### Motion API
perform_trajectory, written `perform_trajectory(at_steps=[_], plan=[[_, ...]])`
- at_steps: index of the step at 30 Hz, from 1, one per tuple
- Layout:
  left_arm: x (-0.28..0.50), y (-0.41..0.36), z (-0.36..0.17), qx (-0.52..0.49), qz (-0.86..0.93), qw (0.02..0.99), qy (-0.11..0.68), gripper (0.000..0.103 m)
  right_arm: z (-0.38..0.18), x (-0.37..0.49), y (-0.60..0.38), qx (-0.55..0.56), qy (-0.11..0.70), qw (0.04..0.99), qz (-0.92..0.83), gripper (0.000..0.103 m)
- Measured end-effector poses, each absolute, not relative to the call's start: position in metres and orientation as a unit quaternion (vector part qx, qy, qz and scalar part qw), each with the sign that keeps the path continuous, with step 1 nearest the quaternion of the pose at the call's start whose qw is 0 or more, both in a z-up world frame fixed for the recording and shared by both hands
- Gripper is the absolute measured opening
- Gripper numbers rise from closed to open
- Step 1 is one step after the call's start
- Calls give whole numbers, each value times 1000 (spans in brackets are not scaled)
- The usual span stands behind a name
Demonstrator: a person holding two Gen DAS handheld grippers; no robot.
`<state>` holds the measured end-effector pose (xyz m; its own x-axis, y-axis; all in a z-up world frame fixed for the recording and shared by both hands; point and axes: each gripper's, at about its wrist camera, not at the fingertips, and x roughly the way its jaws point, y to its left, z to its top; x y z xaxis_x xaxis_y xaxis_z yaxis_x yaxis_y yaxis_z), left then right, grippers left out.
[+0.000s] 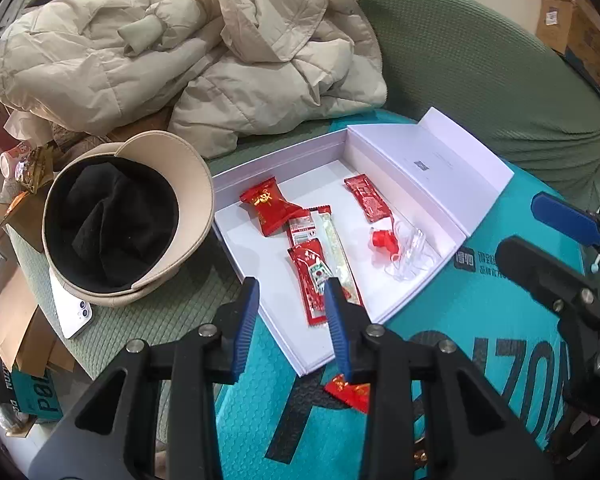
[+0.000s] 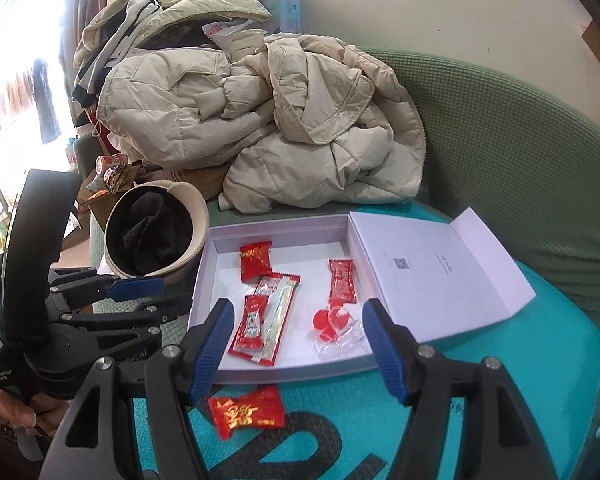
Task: Organize objects
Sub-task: 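Withdraw both grippers from the box toward the candies on the teal mat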
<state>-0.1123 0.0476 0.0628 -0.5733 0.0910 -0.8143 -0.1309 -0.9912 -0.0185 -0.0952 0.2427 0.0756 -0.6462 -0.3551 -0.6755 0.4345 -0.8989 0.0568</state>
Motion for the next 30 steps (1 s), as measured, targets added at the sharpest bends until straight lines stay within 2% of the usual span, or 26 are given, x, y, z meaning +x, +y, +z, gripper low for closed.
perform_trajectory(at_steps=[4,16,30], plan=[[-96,45,62,-449,889,91,12,36,69,-80,238,358,57,211,-908,68],[-67,33,39,-450,888,87,32,38,46,-43,232,356,34,189,-915,69],[-51,41,8,-469,872,138,26,38,-1,-22,237,406,32,202,-891,69]])
